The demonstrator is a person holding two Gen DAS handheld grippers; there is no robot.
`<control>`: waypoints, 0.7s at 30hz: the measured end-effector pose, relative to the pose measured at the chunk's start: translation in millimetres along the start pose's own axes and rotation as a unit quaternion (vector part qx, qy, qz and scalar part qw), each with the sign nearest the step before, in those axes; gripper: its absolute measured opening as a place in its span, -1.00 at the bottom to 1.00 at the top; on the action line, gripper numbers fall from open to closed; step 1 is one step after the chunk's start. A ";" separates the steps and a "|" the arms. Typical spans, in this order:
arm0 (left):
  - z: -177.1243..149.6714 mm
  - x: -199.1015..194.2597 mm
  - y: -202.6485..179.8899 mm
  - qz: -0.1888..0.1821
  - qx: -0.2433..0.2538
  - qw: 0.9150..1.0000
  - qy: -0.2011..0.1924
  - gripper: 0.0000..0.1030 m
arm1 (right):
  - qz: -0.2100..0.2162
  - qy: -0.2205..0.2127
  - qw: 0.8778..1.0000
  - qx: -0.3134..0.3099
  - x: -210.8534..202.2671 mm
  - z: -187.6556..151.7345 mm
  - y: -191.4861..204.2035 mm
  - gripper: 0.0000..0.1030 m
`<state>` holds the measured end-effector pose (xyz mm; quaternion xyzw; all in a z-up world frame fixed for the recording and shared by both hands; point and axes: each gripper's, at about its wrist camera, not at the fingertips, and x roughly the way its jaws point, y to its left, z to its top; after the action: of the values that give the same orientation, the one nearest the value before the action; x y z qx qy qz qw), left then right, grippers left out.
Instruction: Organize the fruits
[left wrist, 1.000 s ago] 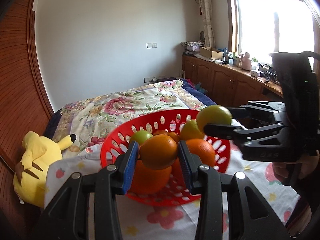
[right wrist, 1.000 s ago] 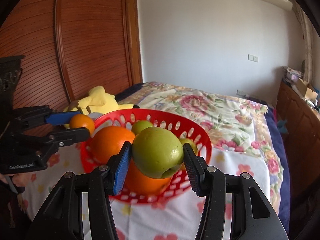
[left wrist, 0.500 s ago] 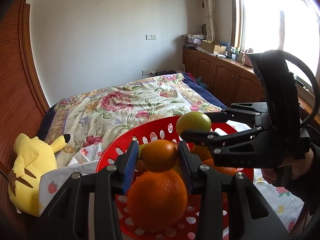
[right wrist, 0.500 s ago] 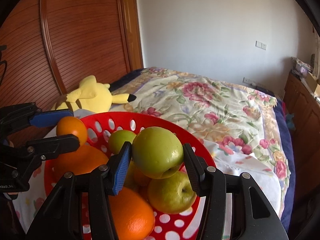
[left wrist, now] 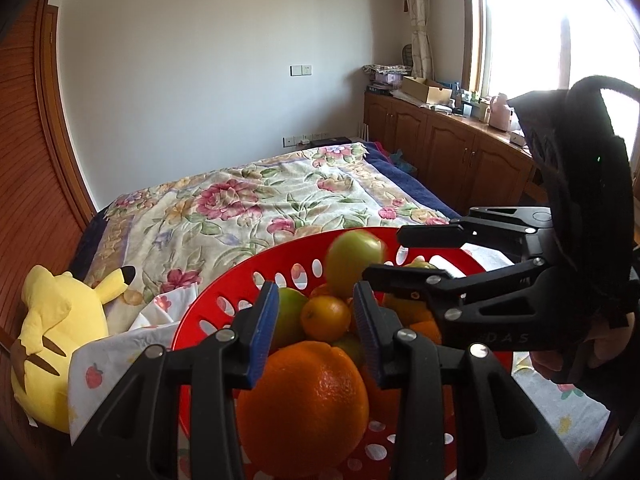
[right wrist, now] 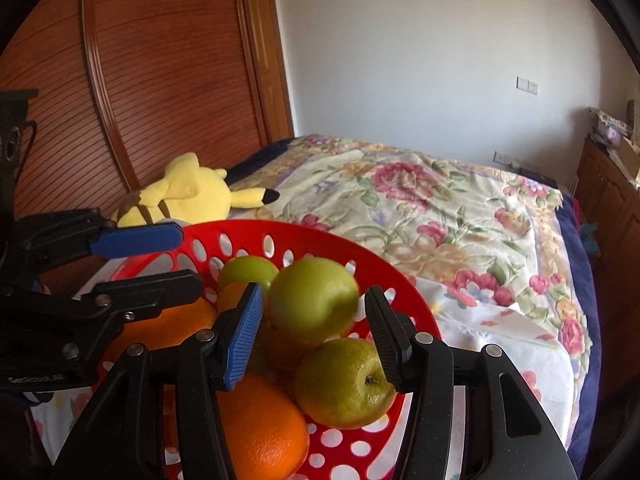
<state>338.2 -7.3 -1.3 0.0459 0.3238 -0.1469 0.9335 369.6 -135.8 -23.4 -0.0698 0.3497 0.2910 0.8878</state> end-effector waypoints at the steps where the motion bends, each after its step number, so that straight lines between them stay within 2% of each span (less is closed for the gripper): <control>1: -0.6 -2.1 -1.3 0.002 0.000 1.000 -0.001 -0.28 | 0.000 -0.001 1.000 0.000 -2.1 0.4 0.9 0.05; 6: -5.1 -15.9 -5.8 0.005 0.000 1.000 -0.011 -0.27 | -0.006 -0.013 1.000 -0.002 -18.9 -2.2 9.0 0.05; 16: -26.8 -40.1 -14.6 0.020 0.004 1.000 -0.019 -0.21 | -0.025 -0.041 0.999 0.006 -53.0 -29.5 38.1 0.05; 21: -39.4 -51.6 -16.9 0.023 -0.005 0.999 -0.023 -0.09 | -0.034 -0.051 0.998 0.016 -64.9 -43.7 48.0 0.06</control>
<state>271.2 -3.6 -0.3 0.0448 0.3018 -0.1251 0.9441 279.0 -141.0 -9.3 -0.0520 0.3059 0.2585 0.9148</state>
